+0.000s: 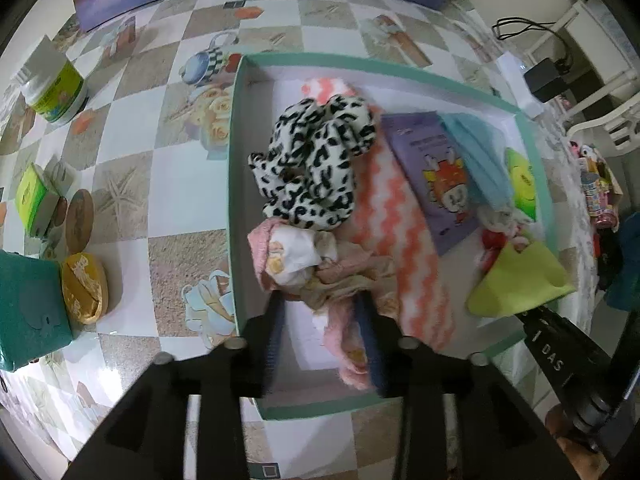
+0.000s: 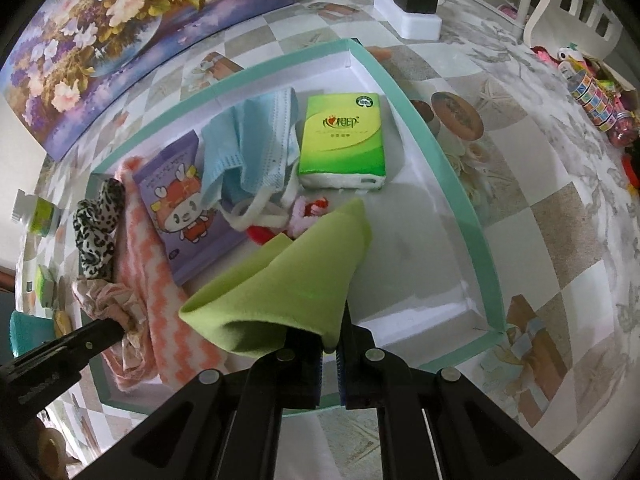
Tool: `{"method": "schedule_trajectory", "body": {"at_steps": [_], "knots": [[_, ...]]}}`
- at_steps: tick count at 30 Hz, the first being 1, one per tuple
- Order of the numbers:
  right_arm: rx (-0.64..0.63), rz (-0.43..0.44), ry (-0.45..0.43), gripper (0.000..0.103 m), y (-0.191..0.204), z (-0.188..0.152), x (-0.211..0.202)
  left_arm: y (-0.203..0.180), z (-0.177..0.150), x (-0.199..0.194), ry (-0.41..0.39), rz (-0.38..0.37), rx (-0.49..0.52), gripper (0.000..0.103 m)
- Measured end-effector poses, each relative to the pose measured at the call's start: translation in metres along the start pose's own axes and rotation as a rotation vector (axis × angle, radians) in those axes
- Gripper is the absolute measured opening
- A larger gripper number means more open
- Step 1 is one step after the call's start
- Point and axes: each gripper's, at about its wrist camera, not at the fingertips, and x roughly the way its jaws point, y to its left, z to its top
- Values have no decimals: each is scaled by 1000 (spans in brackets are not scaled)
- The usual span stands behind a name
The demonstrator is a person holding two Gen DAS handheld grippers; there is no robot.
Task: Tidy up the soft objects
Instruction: 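Open the right gripper to drop the green cloth into the tray while the left releases the pink cloth, then withdraw both open grippers from the tray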
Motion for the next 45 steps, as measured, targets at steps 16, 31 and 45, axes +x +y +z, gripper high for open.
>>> {"method": "schedule_trajectory", "body": {"at_steps": [16, 31, 45], "knots": [[-79, -80, -95, 34, 17, 0, -30, 3, 3, -52, -123, -35, 6, 58], [-106, -44, -109, 79, 29, -2, -34, 24, 9, -53, -185, 74, -45, 92], [-105, -7, -106, 103, 31, -3, -28, 37, 12, -50, -205, 111, -93, 99]]}}
